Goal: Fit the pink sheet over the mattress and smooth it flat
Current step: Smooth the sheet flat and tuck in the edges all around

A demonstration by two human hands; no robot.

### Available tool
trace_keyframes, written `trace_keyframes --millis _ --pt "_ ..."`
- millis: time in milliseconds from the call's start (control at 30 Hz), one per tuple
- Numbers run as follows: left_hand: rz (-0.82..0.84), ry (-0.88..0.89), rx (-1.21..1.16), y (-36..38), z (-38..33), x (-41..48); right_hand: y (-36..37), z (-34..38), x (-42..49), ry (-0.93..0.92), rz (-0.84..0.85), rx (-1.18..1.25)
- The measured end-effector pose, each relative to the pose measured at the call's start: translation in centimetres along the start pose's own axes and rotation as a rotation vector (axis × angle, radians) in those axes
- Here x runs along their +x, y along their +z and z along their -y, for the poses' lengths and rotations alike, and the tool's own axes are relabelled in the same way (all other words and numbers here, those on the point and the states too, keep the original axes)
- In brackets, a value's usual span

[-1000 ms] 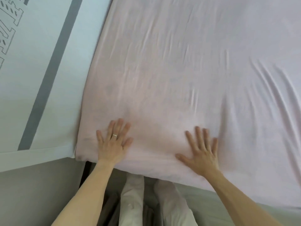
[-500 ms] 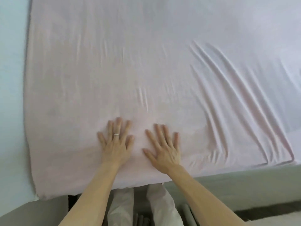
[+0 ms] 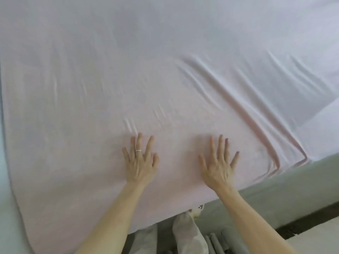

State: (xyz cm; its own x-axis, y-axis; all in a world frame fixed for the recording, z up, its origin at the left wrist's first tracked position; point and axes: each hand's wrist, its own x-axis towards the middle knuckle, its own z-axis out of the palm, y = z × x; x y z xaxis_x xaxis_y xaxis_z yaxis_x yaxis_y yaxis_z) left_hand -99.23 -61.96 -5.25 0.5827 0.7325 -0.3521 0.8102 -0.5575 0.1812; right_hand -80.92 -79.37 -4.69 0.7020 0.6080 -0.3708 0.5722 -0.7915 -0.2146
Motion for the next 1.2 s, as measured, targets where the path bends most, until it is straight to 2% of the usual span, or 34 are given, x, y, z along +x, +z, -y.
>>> trace_keyframes --millis 67,133,200,267,333,433,533,633,733,933,1033,1100,1200 --pt "0.036 -0.010 -0.016 1.5 -1.3 1.4 2.5 4.1 0.2 -0.241 0.039 0.023" --pt "0.068 -0.059 0.037 3.2 -0.7 1.9 3.9 4.7 1.3 -0.429 0.074 -0.010" --pt "0.062 -0.051 0.111 3.9 0.4 1.8 3.3 1.2 3.6 -0.439 0.063 -0.068" --pt "0.093 -0.055 0.130 3.8 0.7 1.7 1.3 -4.0 5.7 -0.279 0.059 -0.094" --pt "0.112 -0.067 0.114 3.3 0.2 1.8 -1.3 -9.2 7.3 -0.026 0.065 -0.099" --pt "0.123 -0.025 0.072 1.9 -0.1 1.8 -4.4 -13.5 8.3 0.296 0.066 -0.035" --pt "-0.005 -0.018 0.011 0.2 1.2 2.2 -4.7 -12.2 8.6 0.331 0.007 -0.017" --pt "-0.125 -0.172 -0.018 -0.7 3.6 3.9 -2.6 -5.9 9.3 0.076 -0.099 -0.007" --pt "-0.178 -0.298 -0.057 -1.1 6.3 6.0 1.1 3.4 8.9 -0.249 -0.078 0.026" --pt "-0.162 -0.386 -0.095 -1.8 11.8 7.8 5.9 20.5 7.9 -0.729 0.038 0.028" --pt "-0.101 -0.386 -0.079 -1.2 14.5 6.7 6.9 24.0 9.4 -0.862 0.119 -0.047" --pt "-0.095 -0.364 -0.082 -0.9 15.3 6.7 6.3 22.2 13.2 -0.725 0.039 -0.020" --pt "-0.072 -0.391 -0.078 -0.4 15.3 6.6 2.4 14.6 18.9 -0.346 -0.043 -0.092"
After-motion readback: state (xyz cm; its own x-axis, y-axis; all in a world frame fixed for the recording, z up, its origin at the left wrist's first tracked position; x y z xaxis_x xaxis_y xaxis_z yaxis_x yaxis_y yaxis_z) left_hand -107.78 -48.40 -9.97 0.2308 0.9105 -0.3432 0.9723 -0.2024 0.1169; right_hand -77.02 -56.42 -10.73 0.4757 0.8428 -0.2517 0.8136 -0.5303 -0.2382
